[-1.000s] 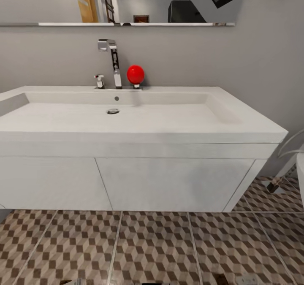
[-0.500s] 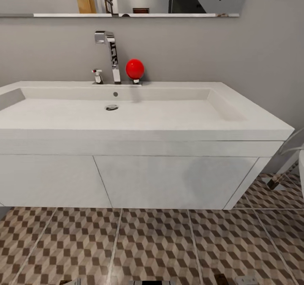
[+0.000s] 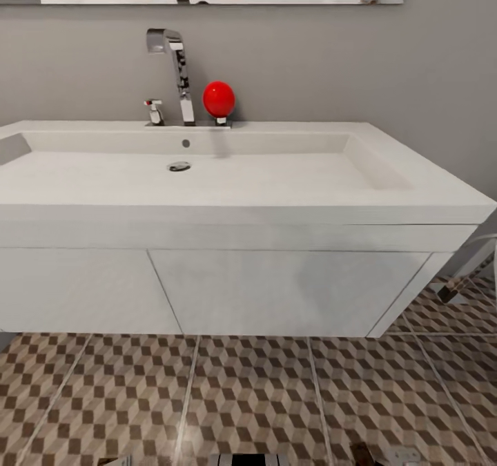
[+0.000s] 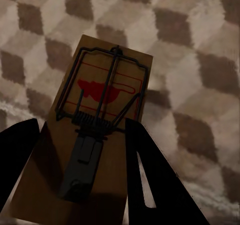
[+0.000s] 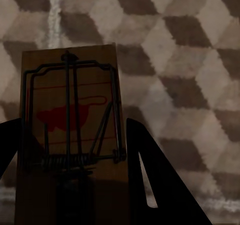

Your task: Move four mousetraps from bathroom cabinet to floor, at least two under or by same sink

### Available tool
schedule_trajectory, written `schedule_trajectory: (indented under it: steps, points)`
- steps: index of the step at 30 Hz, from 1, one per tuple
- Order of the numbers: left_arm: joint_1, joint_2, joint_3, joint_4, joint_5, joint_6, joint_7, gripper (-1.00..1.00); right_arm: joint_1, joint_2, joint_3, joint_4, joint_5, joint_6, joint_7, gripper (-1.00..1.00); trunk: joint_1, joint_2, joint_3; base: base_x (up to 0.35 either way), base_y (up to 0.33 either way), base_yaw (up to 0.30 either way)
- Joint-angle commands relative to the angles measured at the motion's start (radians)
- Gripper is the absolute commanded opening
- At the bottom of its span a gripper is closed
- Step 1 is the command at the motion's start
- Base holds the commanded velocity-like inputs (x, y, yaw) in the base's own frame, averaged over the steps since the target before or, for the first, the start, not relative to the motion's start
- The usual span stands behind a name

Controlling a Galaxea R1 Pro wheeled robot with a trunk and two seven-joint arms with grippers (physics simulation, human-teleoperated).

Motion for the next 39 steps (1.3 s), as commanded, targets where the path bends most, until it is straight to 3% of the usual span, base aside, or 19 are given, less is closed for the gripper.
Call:
schedule_trajectory:
  steps: [1,6,39]
  points:
    - [0.000,0.000,-0.009,-0.001,0.006,-0.002,0.004,-1.00,-0.001,0.000,0.002,0.001,-0.013,-0.002,0.009,-1.00,0.000,-0.001,-0.005,0.000,0.000,0.000]
    - [0.000,0.000,-0.009,-0.001,0.005,-0.002,0.004,-1.00,-0.001,0.000,0.002,0.001,-0.012,-0.003,0.009,-1.00,0.002,-0.002,-0.024,0.000,0.000,0.000]
    - [0.000,0.000,-0.010,-0.001,0.007,-0.002,0.004,-1.00,-0.001,0.000,0.002,0.001,-0.013,-0.003,0.009,-1.00,0.002,-0.002,-0.024,0.000,0.074,0.000]
